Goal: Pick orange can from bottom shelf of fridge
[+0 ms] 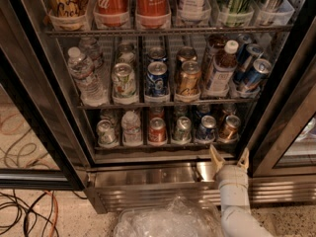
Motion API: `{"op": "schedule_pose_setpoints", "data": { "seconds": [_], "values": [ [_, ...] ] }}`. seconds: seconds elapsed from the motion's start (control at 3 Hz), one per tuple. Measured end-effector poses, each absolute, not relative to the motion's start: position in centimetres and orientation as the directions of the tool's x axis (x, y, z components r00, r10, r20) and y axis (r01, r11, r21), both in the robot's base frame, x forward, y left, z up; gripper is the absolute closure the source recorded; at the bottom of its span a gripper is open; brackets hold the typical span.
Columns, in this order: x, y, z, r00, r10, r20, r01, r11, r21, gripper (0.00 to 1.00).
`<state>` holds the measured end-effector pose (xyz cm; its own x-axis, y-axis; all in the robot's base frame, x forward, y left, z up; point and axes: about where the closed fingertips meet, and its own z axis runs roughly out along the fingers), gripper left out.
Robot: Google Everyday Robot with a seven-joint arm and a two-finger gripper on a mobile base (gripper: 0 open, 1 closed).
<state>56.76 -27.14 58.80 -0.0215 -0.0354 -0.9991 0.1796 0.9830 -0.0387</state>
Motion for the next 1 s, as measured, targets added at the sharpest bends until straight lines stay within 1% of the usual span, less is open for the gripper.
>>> {"op": "schedule_pose_setpoints", "data": {
  "seconds": [0.67,1.0],
  "values": [
    [58.2,-27.4,59.2,0.023,-0.048,-0.999,0.166,0.985,-0.043,0.37],
    [59.0,-27.9,59.6,0.039,-0.049,-0.998,0.167,0.985,-0.042,0.35]
  ]
}}
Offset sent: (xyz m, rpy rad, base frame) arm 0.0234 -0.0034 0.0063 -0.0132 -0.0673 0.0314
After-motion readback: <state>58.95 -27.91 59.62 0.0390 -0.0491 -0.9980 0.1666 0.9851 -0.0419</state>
